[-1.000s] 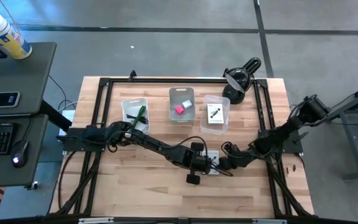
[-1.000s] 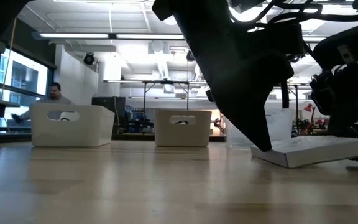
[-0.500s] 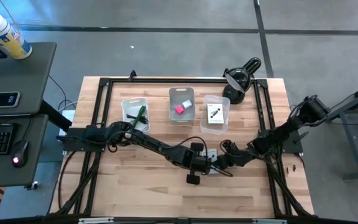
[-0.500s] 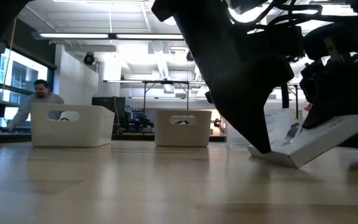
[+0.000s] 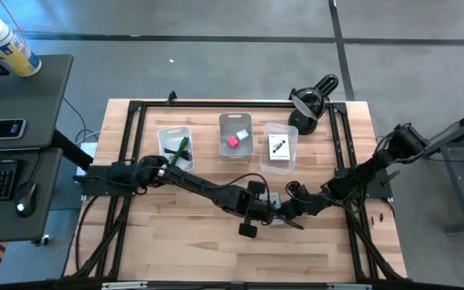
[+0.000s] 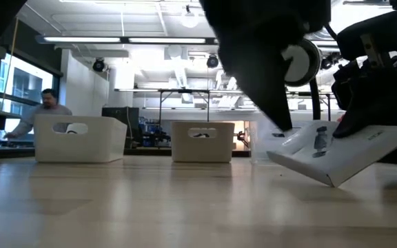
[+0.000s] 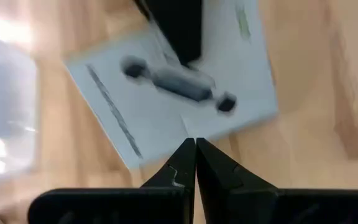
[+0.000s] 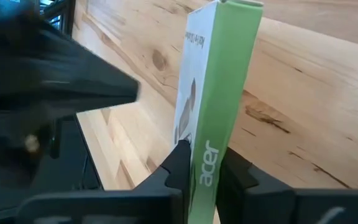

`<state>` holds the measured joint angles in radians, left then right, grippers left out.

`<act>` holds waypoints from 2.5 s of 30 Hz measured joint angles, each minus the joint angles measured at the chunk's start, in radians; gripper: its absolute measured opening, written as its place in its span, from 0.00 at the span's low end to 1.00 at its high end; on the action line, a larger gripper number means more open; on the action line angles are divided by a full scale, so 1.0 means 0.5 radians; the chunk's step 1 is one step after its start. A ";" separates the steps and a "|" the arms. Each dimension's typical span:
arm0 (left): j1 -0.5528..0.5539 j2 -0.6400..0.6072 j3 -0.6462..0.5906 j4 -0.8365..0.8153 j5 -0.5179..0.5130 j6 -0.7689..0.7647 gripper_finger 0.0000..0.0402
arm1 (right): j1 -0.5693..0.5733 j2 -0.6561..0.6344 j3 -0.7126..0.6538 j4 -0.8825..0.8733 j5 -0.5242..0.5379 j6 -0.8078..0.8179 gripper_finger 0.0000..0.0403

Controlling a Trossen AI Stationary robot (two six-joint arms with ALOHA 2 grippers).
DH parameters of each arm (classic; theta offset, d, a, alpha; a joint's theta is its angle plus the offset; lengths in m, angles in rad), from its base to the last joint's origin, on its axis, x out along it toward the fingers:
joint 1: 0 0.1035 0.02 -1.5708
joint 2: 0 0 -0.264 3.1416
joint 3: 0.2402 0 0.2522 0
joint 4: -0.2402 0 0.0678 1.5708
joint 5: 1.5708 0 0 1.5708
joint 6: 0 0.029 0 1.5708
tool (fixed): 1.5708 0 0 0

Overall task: Pick and place items into bin
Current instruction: Put the card reader box into the transparent bin

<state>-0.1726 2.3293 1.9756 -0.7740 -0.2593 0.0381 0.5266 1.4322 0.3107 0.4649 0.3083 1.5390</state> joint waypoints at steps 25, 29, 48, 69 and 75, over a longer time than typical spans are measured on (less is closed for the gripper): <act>-0.267 -0.372 0.737 -1.296 -0.881 -0.203 0.01 | 0.140 0.000 -0.007 0.290 0.017 -0.190 0.11; -0.315 -0.377 0.730 -1.431 -0.927 -0.376 0.01 | 0.140 0.000 -0.009 0.290 0.003 -0.231 0.09; -0.433 -0.392 0.733 -1.595 -0.993 -0.510 0.01 | 0.137 -0.048 -0.011 0.426 0.159 -0.256 0.11; -0.824 -0.552 0.733 -1.595 -1.814 -0.682 0.01 | 0.136 -1.027 -0.011 0.089 0.700 -0.793 0.10; -0.948 -0.560 0.733 -1.594 -1.930 -0.799 0.01 | 0.064 -1.259 -0.011 -0.151 0.768 -0.844 0.09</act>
<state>-0.6467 2.0491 2.3421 -1.5711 -1.2245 -0.3613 0.5587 0.8027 0.3054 0.3893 0.6922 1.1169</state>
